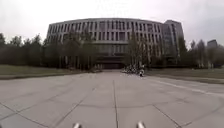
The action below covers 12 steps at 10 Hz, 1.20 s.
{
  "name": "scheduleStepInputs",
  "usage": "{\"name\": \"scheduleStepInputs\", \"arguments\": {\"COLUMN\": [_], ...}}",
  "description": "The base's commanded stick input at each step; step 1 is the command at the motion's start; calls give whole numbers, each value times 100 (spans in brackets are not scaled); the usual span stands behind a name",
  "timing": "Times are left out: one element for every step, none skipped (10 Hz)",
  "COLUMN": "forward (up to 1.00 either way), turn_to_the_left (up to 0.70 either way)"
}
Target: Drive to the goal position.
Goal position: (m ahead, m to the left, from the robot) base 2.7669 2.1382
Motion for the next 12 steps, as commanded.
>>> {"name": "scheduleStepInputs", "arguments": {"forward": [50, 50, 50, 50, 50, 49, 48, 48, 48, 48, 48, 48], "turn_to_the_left": [0, 0, 0, 0, 0, 0, 0, 0, 0, 0, 0, 0]}}
